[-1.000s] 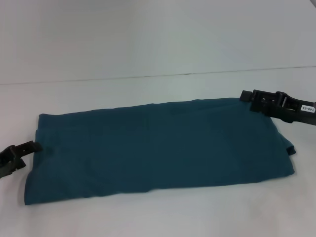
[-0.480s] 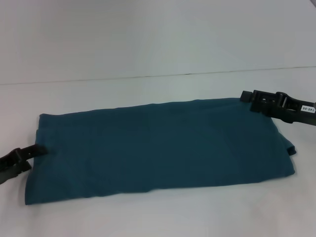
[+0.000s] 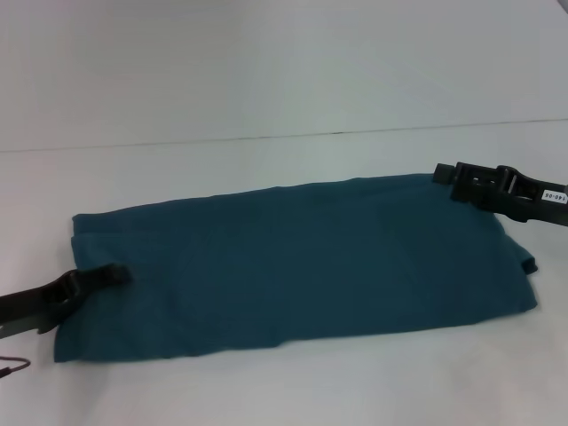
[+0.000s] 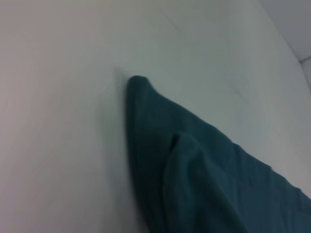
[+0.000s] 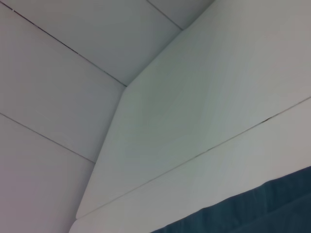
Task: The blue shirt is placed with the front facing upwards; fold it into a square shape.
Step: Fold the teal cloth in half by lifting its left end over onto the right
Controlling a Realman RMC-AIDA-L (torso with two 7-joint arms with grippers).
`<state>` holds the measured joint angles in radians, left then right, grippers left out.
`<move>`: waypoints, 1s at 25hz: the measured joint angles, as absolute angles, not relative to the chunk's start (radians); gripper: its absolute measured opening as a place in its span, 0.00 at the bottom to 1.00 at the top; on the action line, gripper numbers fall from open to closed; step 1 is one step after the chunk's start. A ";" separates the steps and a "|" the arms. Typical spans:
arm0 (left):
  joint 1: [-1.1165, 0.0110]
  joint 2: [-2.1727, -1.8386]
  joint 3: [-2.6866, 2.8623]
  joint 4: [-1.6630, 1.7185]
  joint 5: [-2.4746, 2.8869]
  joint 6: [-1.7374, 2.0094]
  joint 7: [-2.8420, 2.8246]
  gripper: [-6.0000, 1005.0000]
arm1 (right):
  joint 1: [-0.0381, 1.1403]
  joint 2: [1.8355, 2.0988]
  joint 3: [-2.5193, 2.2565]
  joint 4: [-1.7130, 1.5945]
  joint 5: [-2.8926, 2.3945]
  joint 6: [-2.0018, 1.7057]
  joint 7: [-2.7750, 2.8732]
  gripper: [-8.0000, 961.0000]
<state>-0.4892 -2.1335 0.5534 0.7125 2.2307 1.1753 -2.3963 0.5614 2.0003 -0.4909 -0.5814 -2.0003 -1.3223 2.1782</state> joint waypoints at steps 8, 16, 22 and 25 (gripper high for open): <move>-0.521 -2.137 0.621 0.729 2.241 1.180 -2.407 0.63 | 0.547 2.000 -0.491 -0.581 -1.984 -1.328 2.178 0.73; -0.516 -2.130 0.611 0.732 2.211 1.223 -2.396 0.37 | 0.537 1.999 -0.489 -0.581 -1.972 -1.336 2.178 0.73; -0.505 -2.117 0.606 0.750 2.161 1.286 -2.369 0.20 | 0.536 1.999 -0.489 -0.581 -1.970 -1.336 2.178 0.73; -0.503 -2.114 0.604 0.758 2.157 1.304 -2.368 0.19 | 0.537 1.999 -0.489 -0.581 -1.967 -1.336 2.178 0.73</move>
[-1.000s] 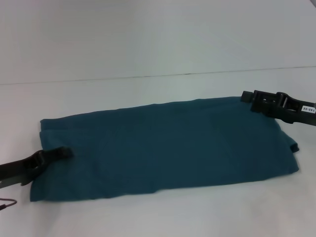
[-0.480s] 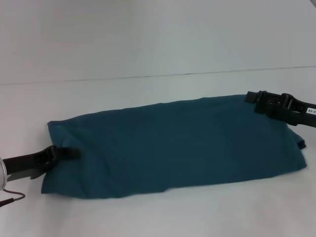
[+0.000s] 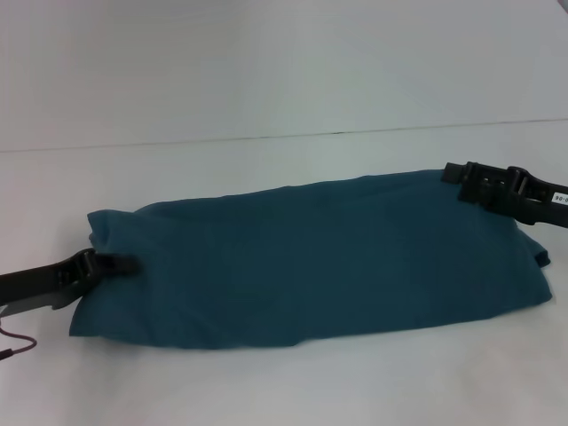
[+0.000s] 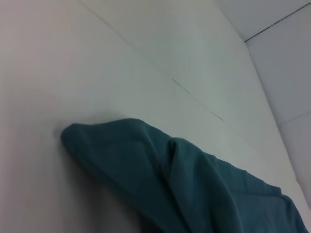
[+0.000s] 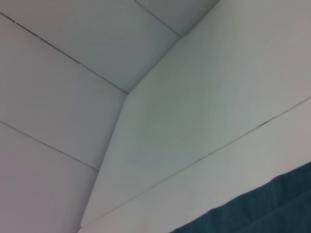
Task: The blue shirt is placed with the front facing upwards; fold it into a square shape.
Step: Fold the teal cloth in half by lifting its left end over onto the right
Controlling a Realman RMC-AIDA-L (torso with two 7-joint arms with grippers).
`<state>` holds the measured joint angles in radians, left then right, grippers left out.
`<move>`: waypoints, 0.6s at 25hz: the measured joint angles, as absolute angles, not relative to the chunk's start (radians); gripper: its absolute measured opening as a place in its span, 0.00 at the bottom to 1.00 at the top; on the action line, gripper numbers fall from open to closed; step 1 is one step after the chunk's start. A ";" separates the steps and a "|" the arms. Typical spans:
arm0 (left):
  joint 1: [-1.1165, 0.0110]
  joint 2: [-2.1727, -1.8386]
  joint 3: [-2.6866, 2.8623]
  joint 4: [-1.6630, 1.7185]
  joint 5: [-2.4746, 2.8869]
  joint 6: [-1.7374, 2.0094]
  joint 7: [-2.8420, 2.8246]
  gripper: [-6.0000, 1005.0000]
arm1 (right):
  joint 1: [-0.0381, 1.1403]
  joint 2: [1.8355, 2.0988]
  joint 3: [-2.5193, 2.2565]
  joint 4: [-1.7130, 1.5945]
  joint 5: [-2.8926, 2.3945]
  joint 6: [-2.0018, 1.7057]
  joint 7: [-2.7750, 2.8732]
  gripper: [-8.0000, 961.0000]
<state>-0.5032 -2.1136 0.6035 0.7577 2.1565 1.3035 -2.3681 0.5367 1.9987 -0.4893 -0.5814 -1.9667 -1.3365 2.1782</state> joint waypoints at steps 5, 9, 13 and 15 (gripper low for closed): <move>-0.486 -2.100 0.529 0.806 2.159 1.358 -2.367 0.16 | 0.537 1.999 -0.489 -0.581 -1.966 -1.343 2.178 0.73; -0.467 -2.074 0.461 0.827 2.171 1.396 -2.363 0.14 | 0.534 1.999 -0.489 -0.581 -1.966 -1.346 2.178 0.73; -0.459 -2.048 0.385 0.835 2.217 1.411 -2.359 0.14 | 0.531 2.001 -0.489 -0.581 -1.965 -1.348 2.178 0.73; -0.462 -2.033 0.335 0.843 2.258 1.415 -2.358 0.14 | 0.529 2.002 -0.489 -0.581 -1.965 -1.348 2.178 0.73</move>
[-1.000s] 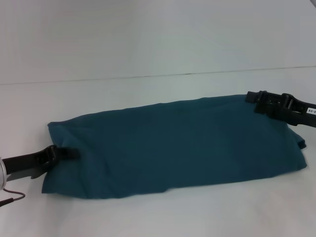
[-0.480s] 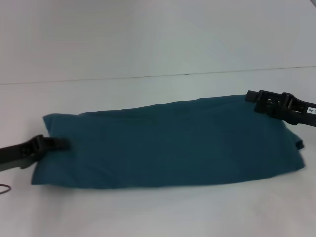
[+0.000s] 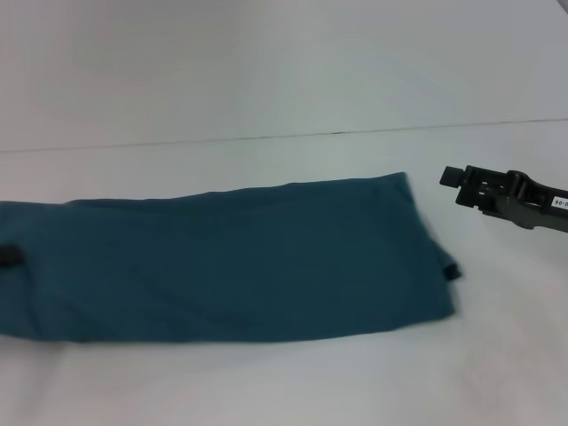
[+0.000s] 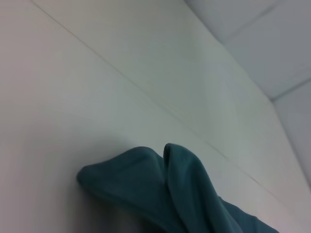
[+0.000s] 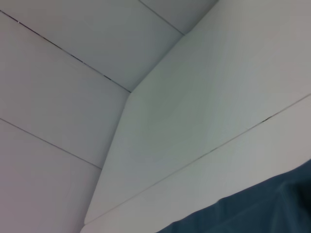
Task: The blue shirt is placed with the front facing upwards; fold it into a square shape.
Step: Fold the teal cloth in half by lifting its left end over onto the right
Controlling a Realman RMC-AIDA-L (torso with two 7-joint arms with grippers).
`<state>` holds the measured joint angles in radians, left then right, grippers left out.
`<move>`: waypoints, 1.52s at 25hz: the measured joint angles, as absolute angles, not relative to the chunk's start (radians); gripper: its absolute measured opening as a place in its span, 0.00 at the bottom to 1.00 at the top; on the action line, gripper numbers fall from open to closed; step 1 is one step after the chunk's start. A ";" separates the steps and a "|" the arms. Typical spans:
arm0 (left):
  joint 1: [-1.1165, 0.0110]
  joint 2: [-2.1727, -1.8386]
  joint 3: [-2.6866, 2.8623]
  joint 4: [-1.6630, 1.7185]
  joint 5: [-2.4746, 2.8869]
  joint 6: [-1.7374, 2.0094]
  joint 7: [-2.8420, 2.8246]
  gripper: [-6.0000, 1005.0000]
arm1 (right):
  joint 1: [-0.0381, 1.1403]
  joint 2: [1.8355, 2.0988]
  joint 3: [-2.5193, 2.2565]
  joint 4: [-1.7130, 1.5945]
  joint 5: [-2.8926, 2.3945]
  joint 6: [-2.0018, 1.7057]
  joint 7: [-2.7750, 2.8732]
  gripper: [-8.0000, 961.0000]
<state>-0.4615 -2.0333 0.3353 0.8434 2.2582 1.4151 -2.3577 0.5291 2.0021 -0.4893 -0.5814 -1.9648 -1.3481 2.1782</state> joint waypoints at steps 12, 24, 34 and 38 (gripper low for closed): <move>-0.519 -1.991 0.287 0.919 2.442 1.397 -2.380 0.14 | 0.520 2.001 -0.497 -0.581 -1.969 -1.350 2.178 0.73; -0.571 -2.038 0.535 1.293 2.474 1.602 -2.701 0.13 | 0.519 2.002 -0.499 -0.580 -1.970 -1.350 2.172 0.73; -0.683 -2.056 0.766 1.410 2.488 1.630 -2.902 0.13 | 0.523 2.003 -0.499 -0.580 -1.971 -1.345 2.169 0.73; -0.756 -2.073 0.806 1.413 2.525 1.630 -2.925 0.13 | 0.526 2.003 -0.500 -0.580 -1.972 -1.343 2.168 0.73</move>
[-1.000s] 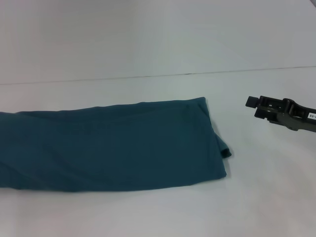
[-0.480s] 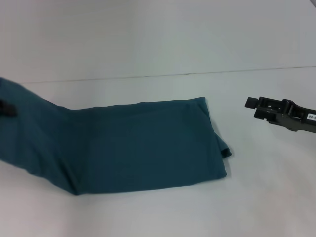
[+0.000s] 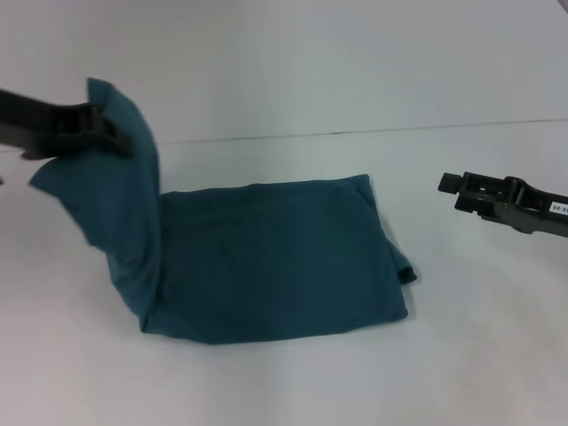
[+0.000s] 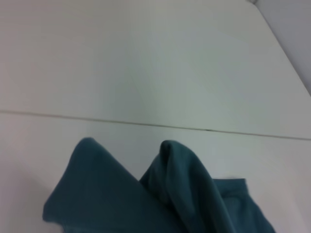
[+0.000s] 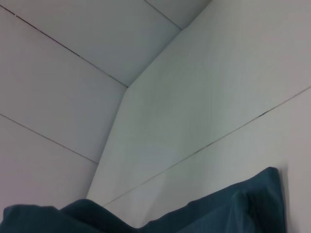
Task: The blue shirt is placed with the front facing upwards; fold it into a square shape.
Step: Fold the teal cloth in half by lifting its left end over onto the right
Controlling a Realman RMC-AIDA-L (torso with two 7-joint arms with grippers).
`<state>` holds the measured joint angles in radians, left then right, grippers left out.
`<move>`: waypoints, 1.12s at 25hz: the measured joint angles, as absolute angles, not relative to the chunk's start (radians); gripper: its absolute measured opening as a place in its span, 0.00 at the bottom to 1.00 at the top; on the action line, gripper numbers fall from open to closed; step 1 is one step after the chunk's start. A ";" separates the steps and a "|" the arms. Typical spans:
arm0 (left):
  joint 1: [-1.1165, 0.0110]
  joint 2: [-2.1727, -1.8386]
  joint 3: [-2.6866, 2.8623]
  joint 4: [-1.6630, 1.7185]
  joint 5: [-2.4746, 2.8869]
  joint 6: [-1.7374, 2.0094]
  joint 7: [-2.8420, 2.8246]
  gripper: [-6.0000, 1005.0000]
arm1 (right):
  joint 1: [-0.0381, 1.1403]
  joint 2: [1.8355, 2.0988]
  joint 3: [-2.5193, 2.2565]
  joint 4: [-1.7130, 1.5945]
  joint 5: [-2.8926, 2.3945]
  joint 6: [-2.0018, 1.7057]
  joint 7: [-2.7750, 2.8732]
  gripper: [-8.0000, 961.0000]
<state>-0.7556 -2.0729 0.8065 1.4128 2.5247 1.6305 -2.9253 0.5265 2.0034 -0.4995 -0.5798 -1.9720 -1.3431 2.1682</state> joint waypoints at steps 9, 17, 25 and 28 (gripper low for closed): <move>-0.882 -2.126 0.937 1.466 2.631 1.644 -2.976 0.13 | 0.530 2.003 -0.500 -0.580 -1.971 -1.342 2.168 0.73; -0.972 -2.174 1.053 1.382 2.738 1.584 -2.980 0.13 | 0.529 2.004 -0.500 -0.580 -1.971 -1.342 2.167 0.73; -1.078 -2.171 1.083 1.282 2.761 1.543 -2.981 0.13 | 0.529 2.008 -0.500 -0.580 -1.972 -1.346 2.167 0.73; -1.115 -2.170 1.092 1.194 2.787 1.523 -2.980 0.13 | 0.528 2.008 -0.500 -0.579 -1.972 -1.344 2.168 0.73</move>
